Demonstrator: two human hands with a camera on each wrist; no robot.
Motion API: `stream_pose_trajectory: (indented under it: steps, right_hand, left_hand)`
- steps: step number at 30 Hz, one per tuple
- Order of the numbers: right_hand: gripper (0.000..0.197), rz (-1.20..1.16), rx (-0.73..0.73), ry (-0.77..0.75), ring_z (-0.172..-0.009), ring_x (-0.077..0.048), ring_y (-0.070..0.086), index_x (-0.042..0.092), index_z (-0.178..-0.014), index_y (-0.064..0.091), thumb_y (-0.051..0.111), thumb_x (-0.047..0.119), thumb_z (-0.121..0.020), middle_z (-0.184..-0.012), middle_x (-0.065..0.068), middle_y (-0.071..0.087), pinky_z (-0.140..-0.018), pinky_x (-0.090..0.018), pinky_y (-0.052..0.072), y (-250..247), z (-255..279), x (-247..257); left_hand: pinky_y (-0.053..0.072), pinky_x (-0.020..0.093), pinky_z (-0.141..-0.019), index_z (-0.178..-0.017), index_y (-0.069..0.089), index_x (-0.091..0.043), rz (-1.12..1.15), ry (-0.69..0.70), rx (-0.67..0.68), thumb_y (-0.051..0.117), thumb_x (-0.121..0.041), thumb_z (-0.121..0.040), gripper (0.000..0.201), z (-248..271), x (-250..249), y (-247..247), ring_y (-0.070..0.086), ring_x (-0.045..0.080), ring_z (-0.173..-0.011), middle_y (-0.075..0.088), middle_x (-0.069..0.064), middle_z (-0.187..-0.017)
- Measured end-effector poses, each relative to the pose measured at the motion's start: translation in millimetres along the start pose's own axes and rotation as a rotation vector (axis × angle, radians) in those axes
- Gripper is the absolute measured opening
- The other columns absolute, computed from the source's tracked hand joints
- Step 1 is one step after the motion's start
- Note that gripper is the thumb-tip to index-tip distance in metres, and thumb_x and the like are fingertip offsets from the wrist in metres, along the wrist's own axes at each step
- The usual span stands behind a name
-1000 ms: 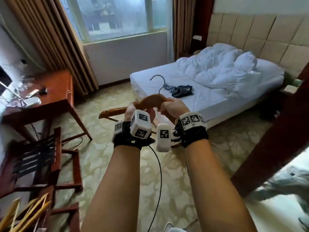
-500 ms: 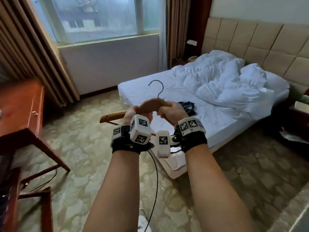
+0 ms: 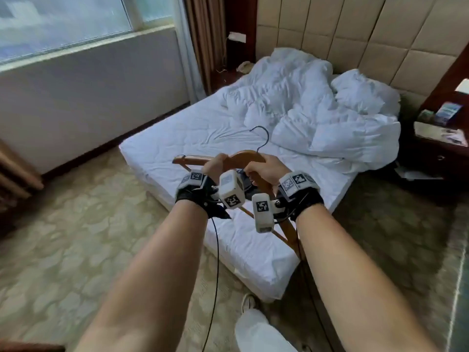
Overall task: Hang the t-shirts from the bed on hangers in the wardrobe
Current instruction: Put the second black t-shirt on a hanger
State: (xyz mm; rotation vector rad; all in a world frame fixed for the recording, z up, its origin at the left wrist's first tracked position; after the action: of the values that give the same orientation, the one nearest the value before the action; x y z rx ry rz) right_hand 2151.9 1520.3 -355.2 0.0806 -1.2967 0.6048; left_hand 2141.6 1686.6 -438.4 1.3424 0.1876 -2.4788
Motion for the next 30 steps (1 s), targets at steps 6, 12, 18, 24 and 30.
stream_pose_trajectory:
  steps: [6,12,18,24,30]
  right_hand:
    - [0.056,-0.073,-0.111,0.056,-0.063,-0.019,0.054,0.015,-0.138,0.047,0.063,0.0,-0.086,-0.078,-0.012,0.062,-0.06,-0.031,0.047,-48.4,-142.9,-21.5]
    - [0.026,-0.116,-0.224,0.24,-0.049,-0.018,0.041,0.015,-0.109,0.059,0.061,0.001,-0.087,-0.063,-0.008,0.05,-0.048,-0.028,0.035,-84.1,-241.2,-66.0]
    - [0.034,-0.091,-0.496,0.365,-0.056,-0.021,0.052,0.028,-0.078,0.068,0.069,0.056,-0.06,-0.057,0.005,0.058,-0.062,-0.037,0.047,-125.6,-314.4,-129.9]
    - [0.033,-0.089,-0.642,0.465,-0.07,-0.021,0.059,0.041,-0.083,0.068,0.059,0.067,-0.064,-0.073,0.005,0.067,-0.077,-0.043,0.056,-147.0,-375.9,-174.7]
    - [0.034,-0.06,-0.692,0.561,-0.072,-0.029,0.065,0.03,-0.079,0.066,0.056,0.061,-0.07,-0.067,0.001,0.068,-0.077,-0.048,0.058,-147.2,-426.8,-218.9]
  left_hand:
    - [0.041,0.028,-0.056,-0.075,0.051,-0.001,-0.088,-0.091,0.108,0.037,-0.027,-0.104,0.041,-93.5,-55.0,30.3,0.054,0.019,-0.047,0.056,0.007,-0.046]
    - [0.029,0.026,-0.058,-0.072,0.053,-0.012,-0.246,-0.126,0.034,0.045,-0.021,-0.094,0.025,-216.7,-66.0,23.5,0.043,0.018,-0.052,0.053,0.003,-0.057]
    - [0.04,0.023,-0.051,-0.07,0.051,-0.009,-0.458,-0.231,0.008,0.048,-0.014,-0.093,0.023,-317.1,-52.4,22.6,0.047,0.019,-0.051,0.052,0.007,-0.063]
    - [0.046,0.024,-0.049,-0.079,0.05,-0.004,-0.71,-0.264,0.143,0.04,-0.008,-0.1,0.025,-421.2,-27.6,51.4,0.046,0.021,-0.057,0.047,0.008,-0.063]
    - [0.022,0.025,-0.055,-0.066,0.031,-0.015,-0.597,-0.505,0.281,0.036,-0.002,-0.096,0.033,-493.0,42.6,80.7,0.025,0.013,-0.052,0.027,0.004,-0.061]
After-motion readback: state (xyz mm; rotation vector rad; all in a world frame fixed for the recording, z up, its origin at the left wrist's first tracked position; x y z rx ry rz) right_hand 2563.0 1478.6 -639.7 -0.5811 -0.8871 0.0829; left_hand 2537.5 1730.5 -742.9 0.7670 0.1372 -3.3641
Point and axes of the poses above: each hand's wrist, its own z-axis away from the middle knuckle, its own y-axis out of the palm, x = y × z, the point moved 10 cm from there along -z, towards the middle knuckle
